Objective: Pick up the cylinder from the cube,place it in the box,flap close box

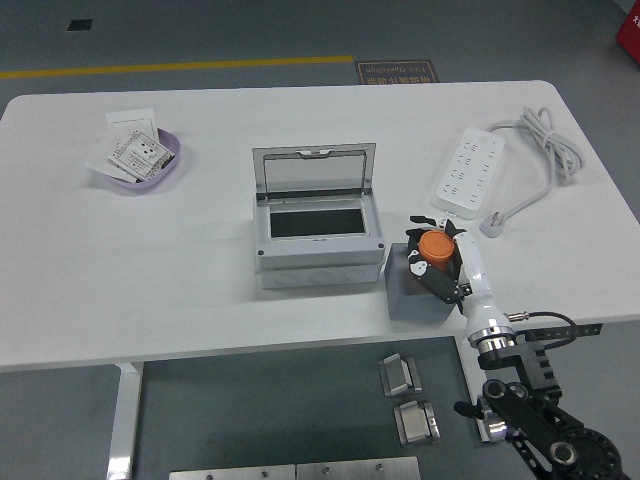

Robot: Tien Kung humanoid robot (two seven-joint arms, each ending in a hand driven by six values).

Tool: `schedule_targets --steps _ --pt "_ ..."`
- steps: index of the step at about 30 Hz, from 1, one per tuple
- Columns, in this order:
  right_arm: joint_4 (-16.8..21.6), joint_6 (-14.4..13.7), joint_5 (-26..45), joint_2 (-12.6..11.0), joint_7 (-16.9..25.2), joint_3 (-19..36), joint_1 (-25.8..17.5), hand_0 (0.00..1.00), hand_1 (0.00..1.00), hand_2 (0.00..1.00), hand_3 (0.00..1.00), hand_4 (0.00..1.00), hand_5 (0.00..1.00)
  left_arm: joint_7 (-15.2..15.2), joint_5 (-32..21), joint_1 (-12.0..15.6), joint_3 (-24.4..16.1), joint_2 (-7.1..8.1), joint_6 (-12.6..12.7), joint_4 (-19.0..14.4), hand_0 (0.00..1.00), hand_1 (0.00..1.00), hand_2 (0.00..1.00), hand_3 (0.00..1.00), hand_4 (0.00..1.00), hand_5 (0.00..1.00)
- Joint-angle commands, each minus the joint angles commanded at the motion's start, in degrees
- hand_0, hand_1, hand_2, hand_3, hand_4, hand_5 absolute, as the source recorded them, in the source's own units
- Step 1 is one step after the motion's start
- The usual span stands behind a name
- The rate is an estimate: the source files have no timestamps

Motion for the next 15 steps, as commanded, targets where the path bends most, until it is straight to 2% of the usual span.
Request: schedule_targets --steps 5,6,15 --pt "0.7 -0.9 -2.1 -0.02 -0.62 0.59 0.27 0.484 0.428 0.482 0.434 0.002 0.002 0.02 0.12 -0.02 0.02 -0.03 -0.01 0.0 0.642 0.651 0.567 0.676 0.703 0.334" --pt "0.94 -1.18 -2.82 -0.01 -0.82 0.78 0.33 0.397 0.256 0.365 0.32 0.002 0.002 0.02 0.12 -0.02 0.06 -0.02 -0.02 0.0 0.642 0.651 0.567 0.676 0.704 0.336" --pt "3.06 -3.77 -8.17 -0.39 -3.29 0.16 1.41 0.386 0.239 0.333 0.302 0.002 0.002 0.07 0.29 0.02 -0.01 -0.02 -0.02 0.0 0.643 0.651 0.567 0.676 0.704 0.336"
